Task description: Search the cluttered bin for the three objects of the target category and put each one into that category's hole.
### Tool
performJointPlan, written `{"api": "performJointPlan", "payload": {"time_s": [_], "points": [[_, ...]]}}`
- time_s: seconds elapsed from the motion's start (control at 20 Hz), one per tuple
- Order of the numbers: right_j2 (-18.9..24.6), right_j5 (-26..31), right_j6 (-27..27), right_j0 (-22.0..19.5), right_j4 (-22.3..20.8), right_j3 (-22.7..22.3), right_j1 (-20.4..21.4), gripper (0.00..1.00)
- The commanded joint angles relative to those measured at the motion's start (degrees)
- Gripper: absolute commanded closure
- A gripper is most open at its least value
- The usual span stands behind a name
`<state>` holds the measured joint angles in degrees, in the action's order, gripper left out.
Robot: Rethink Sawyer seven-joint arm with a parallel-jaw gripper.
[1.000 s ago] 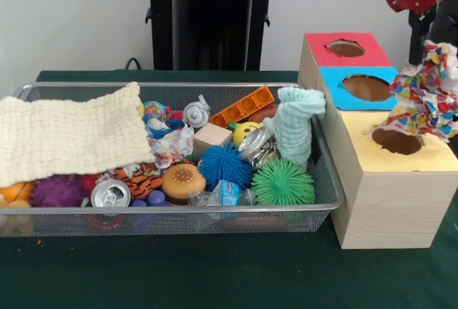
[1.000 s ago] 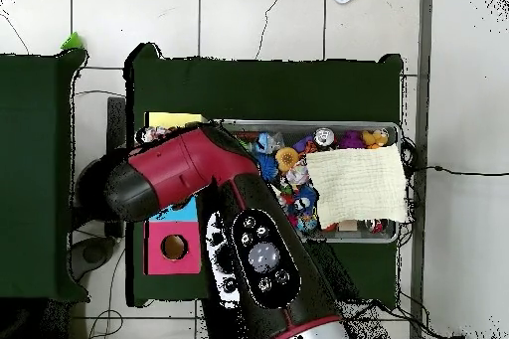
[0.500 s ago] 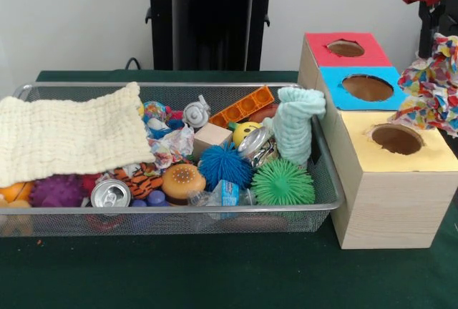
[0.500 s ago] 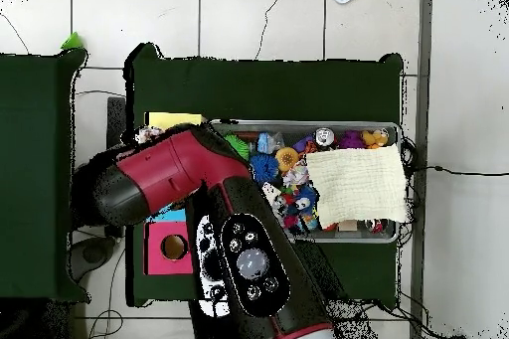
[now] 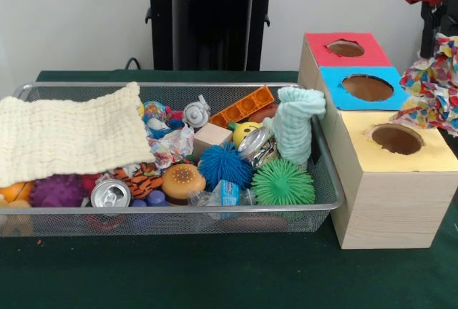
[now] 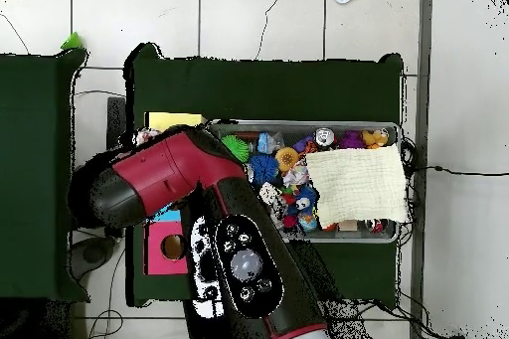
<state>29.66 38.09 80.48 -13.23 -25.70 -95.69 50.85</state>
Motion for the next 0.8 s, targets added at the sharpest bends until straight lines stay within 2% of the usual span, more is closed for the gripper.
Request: {"api": "performJointPlan", "payload": {"time_s": [0.05,0.8], "points": [[-2.7,6.2,0.6,-0.8,-2.2,-2.1,-3.0,1.00],[-1.8,5.8,-1.5,-2.0,-2.7,-1.4,-3.4,1.00]]}}
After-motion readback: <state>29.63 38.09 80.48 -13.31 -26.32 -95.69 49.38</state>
